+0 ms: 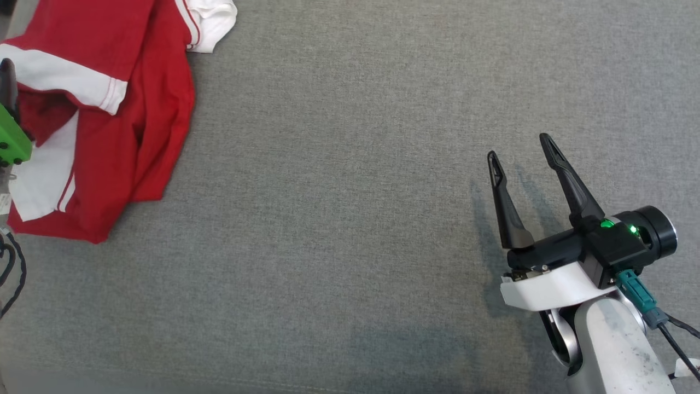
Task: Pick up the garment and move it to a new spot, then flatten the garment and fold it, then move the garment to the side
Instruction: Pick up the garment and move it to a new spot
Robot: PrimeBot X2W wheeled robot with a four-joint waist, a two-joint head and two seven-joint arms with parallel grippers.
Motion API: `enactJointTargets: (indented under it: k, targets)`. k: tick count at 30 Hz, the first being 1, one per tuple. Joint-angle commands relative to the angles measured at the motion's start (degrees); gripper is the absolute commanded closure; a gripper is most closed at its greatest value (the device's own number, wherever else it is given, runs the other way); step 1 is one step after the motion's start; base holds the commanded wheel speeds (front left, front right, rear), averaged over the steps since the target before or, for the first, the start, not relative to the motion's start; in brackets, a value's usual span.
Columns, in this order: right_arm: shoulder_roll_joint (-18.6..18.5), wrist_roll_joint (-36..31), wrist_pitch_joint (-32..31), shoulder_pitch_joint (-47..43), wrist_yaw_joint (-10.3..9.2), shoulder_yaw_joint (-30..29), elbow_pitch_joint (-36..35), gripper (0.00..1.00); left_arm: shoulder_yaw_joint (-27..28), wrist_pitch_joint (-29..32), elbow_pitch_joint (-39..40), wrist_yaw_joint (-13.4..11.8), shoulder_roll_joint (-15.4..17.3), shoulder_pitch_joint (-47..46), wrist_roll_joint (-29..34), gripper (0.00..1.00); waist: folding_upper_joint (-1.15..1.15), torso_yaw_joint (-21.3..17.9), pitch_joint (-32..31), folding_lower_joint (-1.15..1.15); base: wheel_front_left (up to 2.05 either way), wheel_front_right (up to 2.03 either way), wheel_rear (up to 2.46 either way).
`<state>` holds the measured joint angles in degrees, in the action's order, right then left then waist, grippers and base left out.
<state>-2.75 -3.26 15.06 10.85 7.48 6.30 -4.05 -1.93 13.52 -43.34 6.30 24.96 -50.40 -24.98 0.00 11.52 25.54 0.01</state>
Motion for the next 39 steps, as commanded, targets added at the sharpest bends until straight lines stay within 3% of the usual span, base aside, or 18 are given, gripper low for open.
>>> enactJointTargets:
  k: [1, 11, 12, 13, 14, 23, 39]
  targets:
    - [-0.24, -0.41, 0.21, 0.69, 0.02, -0.19, -0.48, 0.0, 0.23, -0.58, -0.88, -0.24, 0.17, -1.26, -0.19, 0.0, 0.0, -2.61, 2.83, -0.01, 0.0, 0.0, 0.0]
    - [-0.24, -0.4, 0.21, 1.05, 0.02, -0.61, -1.41, 0.0, 0.32, -1.24, -5.79, -1.43, -0.12, -3.8, -0.83, 0.0, 0.0, -4.63, 5.15, -0.01, 0.0, 0.0, 0.0]
    - [-0.24, -0.37, 0.21, 1.13, 0.02, -0.63, -1.38, 0.0, 0.25, -1.47, -6.14, -1.16, -0.31, -3.86, -1.0, 0.55, 0.0, -4.72, 5.16, -0.01, 0.0, 0.0, 0.0]
    - [-0.24, -0.38, 0.21, 1.23, 0.02, -0.68, -1.34, 0.0, 0.22, -2.13, -6.24, -0.92, -0.18, -4.1, -1.19, 0.96, 0.0, -4.77, 5.16, -0.01, 0.0, 0.0, 0.0]
    - [-0.24, -0.36, 0.21, 1.33, 0.02, -0.75, -1.29, 0.0, 0.17, -3.04, -6.25, -0.88, 0.02, -4.42, -1.15, 1.0, 0.0, -4.79, 5.11, -0.01, 0.0, 0.0, 0.0]
    - [-0.24, 1.08, 0.21, 1.2, 0.02, -0.35, -0.12, 0.0, -1.21, -8.1, -6.1, 0.16, 0.59, -6.01, -1.02, 1.0, 0.0, -3.85, 1.68, -0.01, 0.0, 0.0, 0.0]
    - [-0.24, 2.66, 0.21, -0.26, 0.02, -0.56, 1.64, 0.0, -4.58, -7.24, -5.81, 1.06, 2.55, -3.83, -2.3, 1.0, 0.0, -2.95, -4.91, -0.01, 0.0, 0.0, 0.0]
